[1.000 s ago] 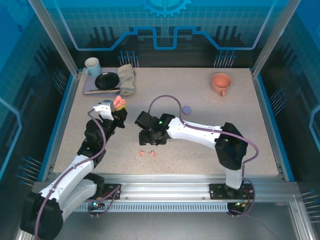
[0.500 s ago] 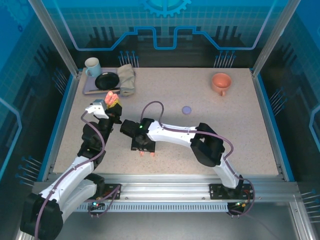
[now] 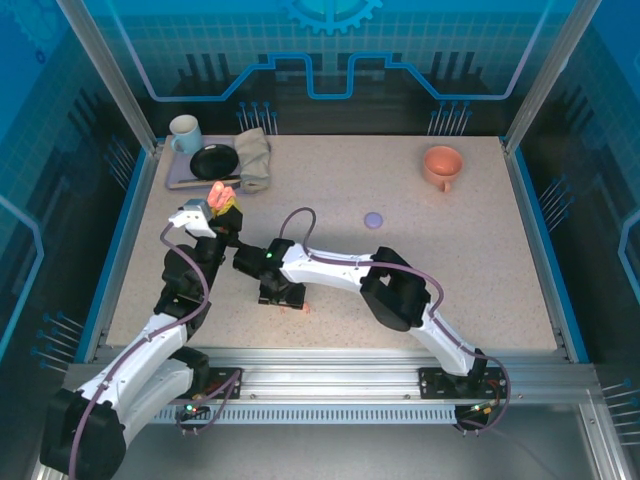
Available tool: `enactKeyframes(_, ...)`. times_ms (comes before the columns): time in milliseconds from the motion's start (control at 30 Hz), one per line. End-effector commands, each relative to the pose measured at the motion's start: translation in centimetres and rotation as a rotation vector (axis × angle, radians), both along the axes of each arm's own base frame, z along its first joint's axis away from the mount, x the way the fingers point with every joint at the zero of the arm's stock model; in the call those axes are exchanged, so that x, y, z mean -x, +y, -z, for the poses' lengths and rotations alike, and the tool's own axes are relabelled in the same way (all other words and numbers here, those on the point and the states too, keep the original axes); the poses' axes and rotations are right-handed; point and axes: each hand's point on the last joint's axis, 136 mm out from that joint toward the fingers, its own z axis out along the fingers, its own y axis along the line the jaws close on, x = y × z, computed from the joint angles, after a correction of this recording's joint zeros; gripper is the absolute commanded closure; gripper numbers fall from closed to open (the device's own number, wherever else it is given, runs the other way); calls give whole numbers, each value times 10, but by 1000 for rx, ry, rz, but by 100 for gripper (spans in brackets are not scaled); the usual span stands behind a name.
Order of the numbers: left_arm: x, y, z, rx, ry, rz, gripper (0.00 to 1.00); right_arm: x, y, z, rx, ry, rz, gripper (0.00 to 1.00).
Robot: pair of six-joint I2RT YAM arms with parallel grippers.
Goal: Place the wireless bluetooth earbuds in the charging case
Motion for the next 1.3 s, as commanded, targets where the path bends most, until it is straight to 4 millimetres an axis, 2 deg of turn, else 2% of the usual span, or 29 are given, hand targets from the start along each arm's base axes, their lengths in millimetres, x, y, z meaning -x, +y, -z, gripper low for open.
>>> enactKeyframes(0,5,0,-24,-15,-77,2,100,10,0,12,43,32,6,42)
enactKeyframes(267,5,0,-21,-21,-73,1,100,12,-2,20,57,48,9,45)
enactKeyframes(867,4,-1,-19,-21,-67,6,100,10,-1,25,69,44,-5,63)
enactKeyframes(1067,4,-1,-19,-24,-64,6,100,2,-2,17,57,15,-7,69)
enactKeyframes(1233,4,-2,-19,-27,-62,16,100,-15,-6,2,26,-37,11,73)
enactKeyframes(1267,4,-3,-20,-28,-62,19,100,-20,-8,-6,14,-55,16,73)
